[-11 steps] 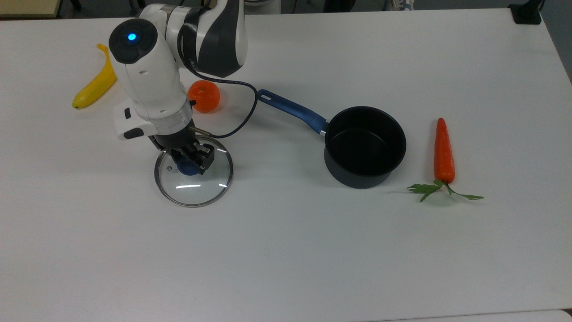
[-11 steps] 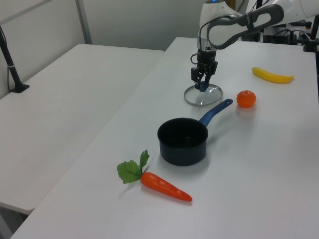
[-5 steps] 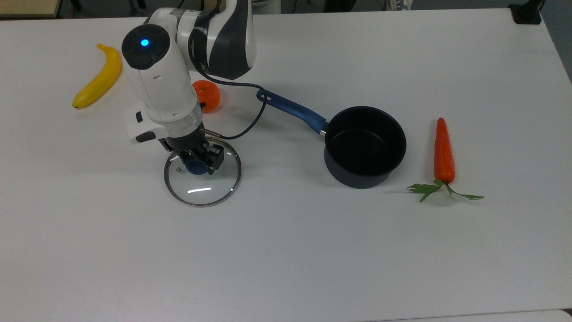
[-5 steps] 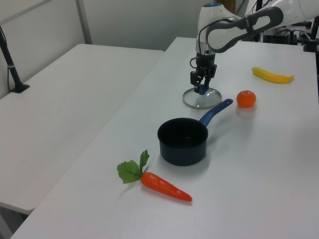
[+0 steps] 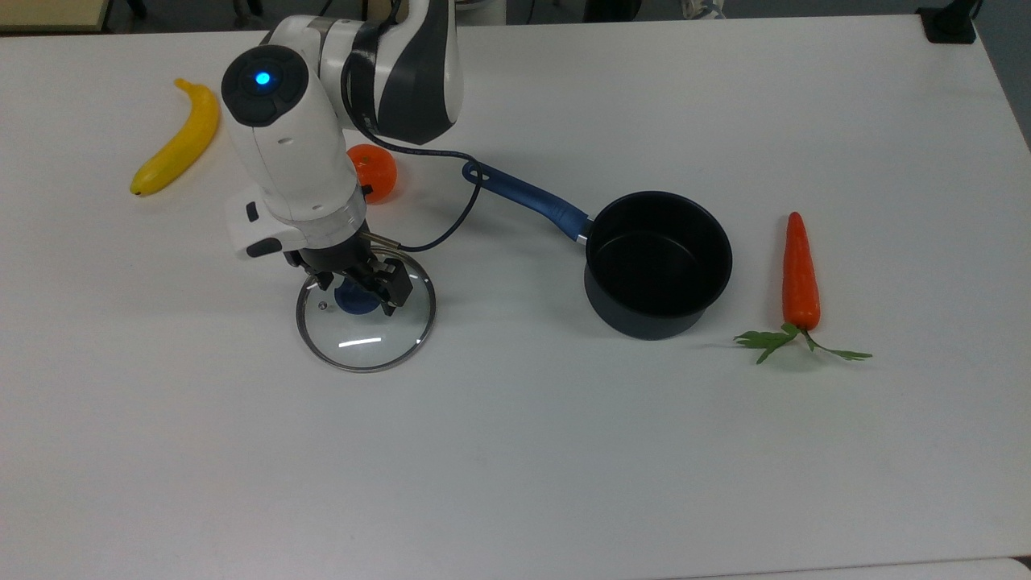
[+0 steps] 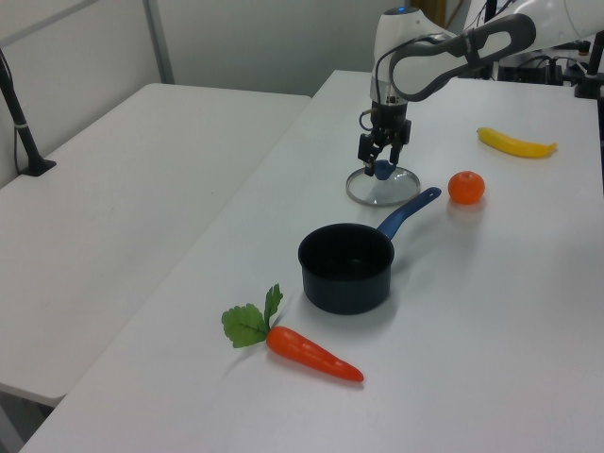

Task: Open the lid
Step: 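Open the gripper, release the knob and raise the gripper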

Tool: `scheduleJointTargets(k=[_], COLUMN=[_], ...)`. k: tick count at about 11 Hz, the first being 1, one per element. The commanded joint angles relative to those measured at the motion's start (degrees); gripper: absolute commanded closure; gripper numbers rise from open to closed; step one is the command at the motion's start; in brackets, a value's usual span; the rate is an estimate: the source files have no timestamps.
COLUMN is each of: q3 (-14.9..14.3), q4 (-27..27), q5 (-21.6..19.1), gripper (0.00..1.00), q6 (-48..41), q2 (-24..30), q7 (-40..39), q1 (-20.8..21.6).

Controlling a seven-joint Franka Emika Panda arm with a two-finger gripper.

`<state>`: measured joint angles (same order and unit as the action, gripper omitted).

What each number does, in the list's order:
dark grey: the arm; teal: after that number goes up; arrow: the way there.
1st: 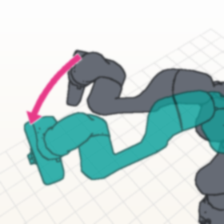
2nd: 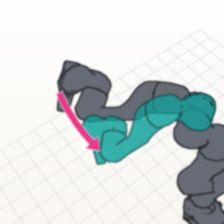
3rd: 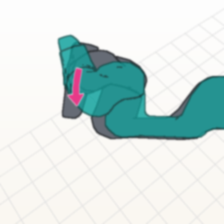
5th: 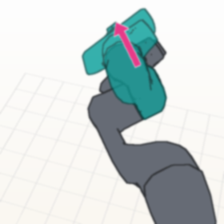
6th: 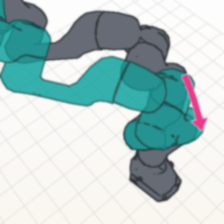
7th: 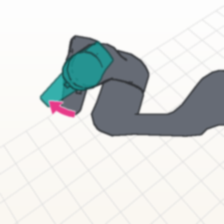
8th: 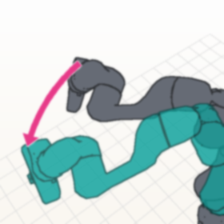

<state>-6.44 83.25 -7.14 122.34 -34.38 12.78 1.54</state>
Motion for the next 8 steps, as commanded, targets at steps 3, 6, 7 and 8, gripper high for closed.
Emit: scheduleJointTargets(k=[3, 6, 7, 8], q3=[-0.42, -0.24, -0.06, -0.06], q4=[0.95, 0.95, 1.03, 1.12], q5=[2.73, 2.92, 3.01, 3.01], gripper=[0.00, 0.00, 0.00, 0.00], q6=[-9.72, -20.44, -23.78, -26.33], q2=[11.76, 17.57, 19.33, 20.74], q7=[-0.12, -0.38, -0.47, -0.56], q1=[0.92, 1.00, 1.44, 2.40])
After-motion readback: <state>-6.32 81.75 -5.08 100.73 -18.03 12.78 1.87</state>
